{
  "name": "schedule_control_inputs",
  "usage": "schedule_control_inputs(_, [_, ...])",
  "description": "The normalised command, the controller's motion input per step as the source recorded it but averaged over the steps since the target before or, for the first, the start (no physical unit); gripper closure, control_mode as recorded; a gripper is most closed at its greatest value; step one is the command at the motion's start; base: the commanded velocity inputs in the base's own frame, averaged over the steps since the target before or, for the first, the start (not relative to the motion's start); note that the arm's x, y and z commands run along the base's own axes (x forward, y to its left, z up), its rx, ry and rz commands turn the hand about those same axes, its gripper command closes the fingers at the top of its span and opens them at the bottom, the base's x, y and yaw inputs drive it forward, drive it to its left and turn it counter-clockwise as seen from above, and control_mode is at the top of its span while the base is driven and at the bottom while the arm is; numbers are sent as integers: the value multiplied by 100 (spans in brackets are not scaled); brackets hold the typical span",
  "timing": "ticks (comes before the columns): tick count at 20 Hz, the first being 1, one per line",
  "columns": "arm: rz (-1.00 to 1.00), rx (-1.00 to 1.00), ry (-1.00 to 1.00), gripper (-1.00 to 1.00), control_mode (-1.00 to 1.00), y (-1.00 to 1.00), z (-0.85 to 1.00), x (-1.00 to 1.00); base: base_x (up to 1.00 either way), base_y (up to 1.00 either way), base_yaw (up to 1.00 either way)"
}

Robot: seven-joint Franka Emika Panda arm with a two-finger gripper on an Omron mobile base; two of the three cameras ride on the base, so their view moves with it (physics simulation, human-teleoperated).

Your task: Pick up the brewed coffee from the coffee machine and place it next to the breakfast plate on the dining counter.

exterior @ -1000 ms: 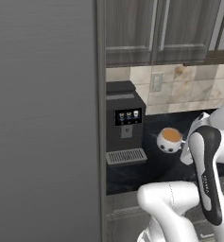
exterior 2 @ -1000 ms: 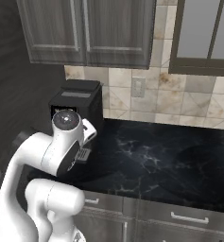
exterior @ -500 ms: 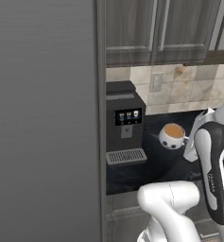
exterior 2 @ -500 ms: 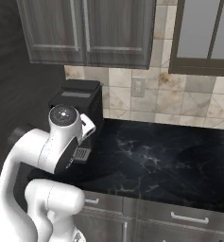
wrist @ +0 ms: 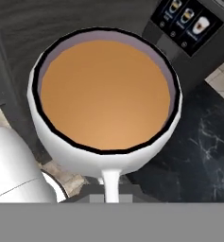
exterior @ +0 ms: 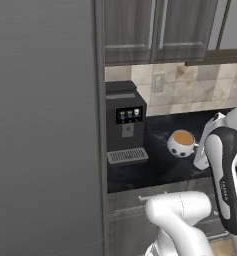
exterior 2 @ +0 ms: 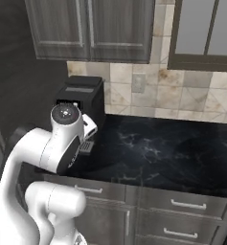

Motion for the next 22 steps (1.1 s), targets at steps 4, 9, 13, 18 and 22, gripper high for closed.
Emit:
schedule_control_inputs(4, [0,0,0,100,100,0,0,0,-93,-26,-5])
schedule_control_inputs(9, [0,0,0,100,100,0,0,0,-100,-33,3])
schedule_control_inputs(13, [0,0,0,100,100,0,0,0,-100,-13,29])
schedule_control_inputs(18, [0,0,0,100,100,0,0,0,-77,4,62])
schedule_control_inputs(22, [0,0,0,100,100,0,0,0,-30,10,88])
